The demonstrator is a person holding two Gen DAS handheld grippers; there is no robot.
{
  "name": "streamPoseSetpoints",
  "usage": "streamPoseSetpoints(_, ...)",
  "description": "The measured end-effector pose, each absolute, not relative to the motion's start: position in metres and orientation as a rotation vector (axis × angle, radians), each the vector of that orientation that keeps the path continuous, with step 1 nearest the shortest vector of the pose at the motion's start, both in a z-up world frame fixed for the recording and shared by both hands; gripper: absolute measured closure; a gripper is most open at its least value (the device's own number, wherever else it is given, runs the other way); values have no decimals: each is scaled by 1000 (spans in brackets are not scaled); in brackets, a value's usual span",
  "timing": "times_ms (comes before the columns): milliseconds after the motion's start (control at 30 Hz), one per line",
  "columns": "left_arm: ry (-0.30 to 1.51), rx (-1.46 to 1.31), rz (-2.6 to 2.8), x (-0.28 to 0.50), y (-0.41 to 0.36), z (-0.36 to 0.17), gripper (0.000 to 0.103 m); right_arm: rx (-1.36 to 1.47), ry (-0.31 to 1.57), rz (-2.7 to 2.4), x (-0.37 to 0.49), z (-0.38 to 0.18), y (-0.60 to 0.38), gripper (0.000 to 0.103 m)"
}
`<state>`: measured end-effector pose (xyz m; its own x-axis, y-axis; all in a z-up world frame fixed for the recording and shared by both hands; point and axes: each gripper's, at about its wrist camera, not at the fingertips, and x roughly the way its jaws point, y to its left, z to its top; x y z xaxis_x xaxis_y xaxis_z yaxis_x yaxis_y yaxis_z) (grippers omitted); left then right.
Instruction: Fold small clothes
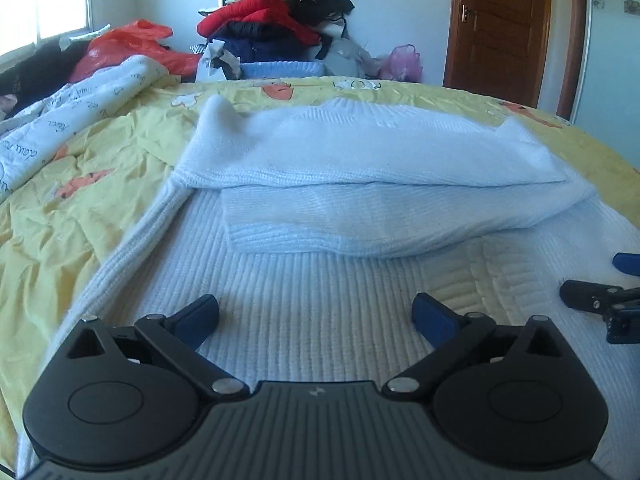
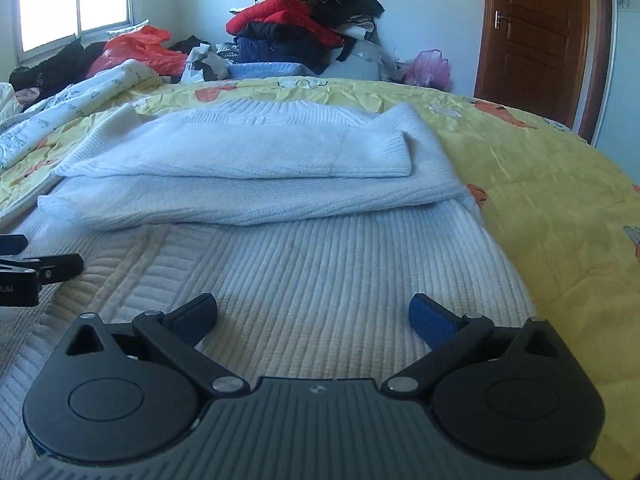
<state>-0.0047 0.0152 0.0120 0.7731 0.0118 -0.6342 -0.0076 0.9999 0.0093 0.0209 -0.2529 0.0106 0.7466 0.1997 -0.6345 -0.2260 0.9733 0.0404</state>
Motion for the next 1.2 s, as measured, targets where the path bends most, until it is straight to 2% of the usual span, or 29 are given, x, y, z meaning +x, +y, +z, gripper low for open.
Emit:
streamPoseSetpoints(900,686,28,27,-6,11,12,0,-36,688,207,-21,9,-253,1)
streamPoseSetpoints(1200,691,25,55,-34,10,13,0,-34,688,210,-21,10,-254,1)
